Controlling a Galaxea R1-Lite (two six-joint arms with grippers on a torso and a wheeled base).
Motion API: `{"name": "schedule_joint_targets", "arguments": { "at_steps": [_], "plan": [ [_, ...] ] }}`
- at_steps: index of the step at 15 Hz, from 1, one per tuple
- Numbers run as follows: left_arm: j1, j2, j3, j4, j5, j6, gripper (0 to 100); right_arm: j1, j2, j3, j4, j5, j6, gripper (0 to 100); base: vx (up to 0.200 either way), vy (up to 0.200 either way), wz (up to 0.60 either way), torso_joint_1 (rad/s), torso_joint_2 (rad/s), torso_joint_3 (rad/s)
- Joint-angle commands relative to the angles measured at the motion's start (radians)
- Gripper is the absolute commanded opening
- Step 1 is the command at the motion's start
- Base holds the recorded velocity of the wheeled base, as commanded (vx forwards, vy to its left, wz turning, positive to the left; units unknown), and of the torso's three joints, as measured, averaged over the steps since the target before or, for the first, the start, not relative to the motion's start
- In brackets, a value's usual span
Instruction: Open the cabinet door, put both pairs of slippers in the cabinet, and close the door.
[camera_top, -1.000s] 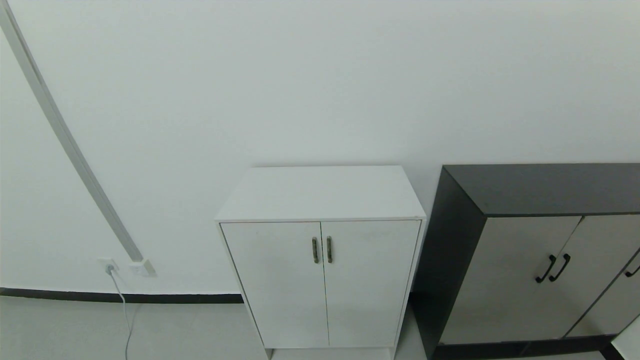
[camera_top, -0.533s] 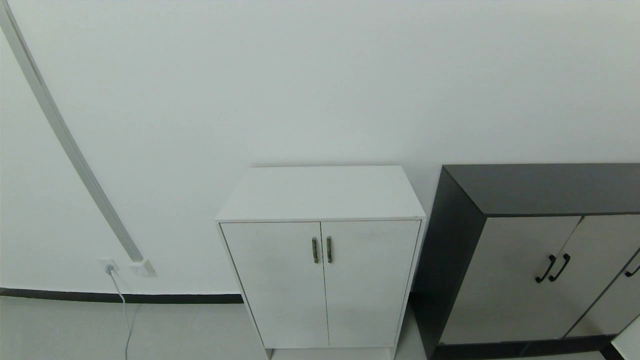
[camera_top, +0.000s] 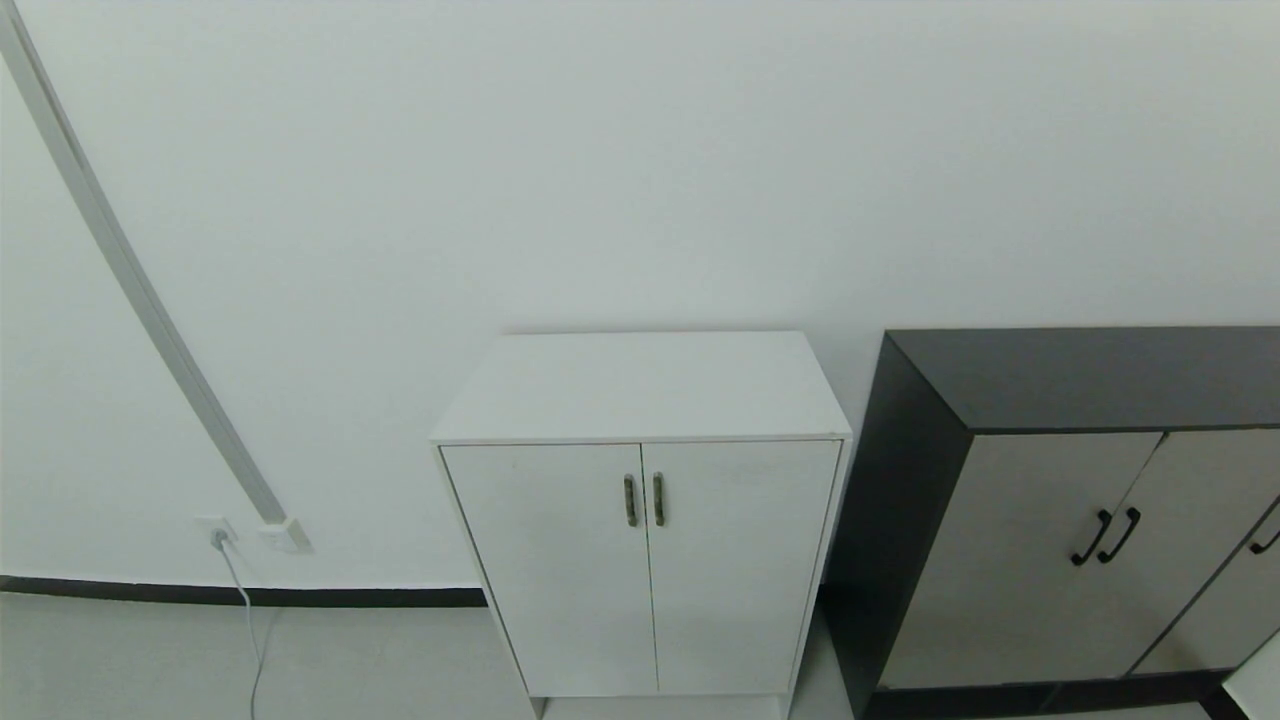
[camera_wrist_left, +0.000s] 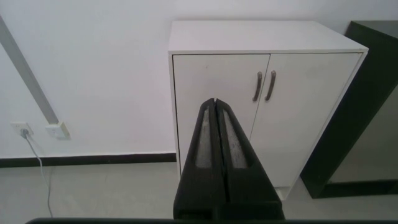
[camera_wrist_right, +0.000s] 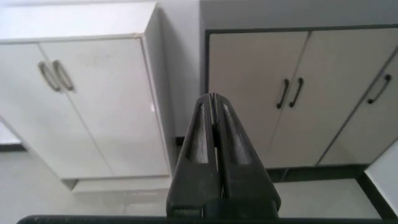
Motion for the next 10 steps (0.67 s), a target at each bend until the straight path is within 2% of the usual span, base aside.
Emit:
{"name": "schedule_joint_targets", "arguments": {
  "at_steps": [1,3,10],
  "plan": [
    [0.001,0.001,0.0,0.0,-0.001,-0.001,0,-0.002,-0.02,0.001,-0.002,-0.019,0.027,0,0.0,0.0,0.0,0.0,0.0,0.0],
    [0.0,0.001,0.0,0.0,0.001,0.0,0,-0.002,-0.02,0.001,-0.008,-0.067,0.085,0,0.0,0.0,0.0,0.0,0.0,0.0],
    [0.001,0.001,0.0,0.0,-0.001,0.005,0,-0.002,-0.02,0.001,-0.008,-0.065,0.078,0,0.0,0.0,0.0,0.0,0.0,0.0]
  ]
}}
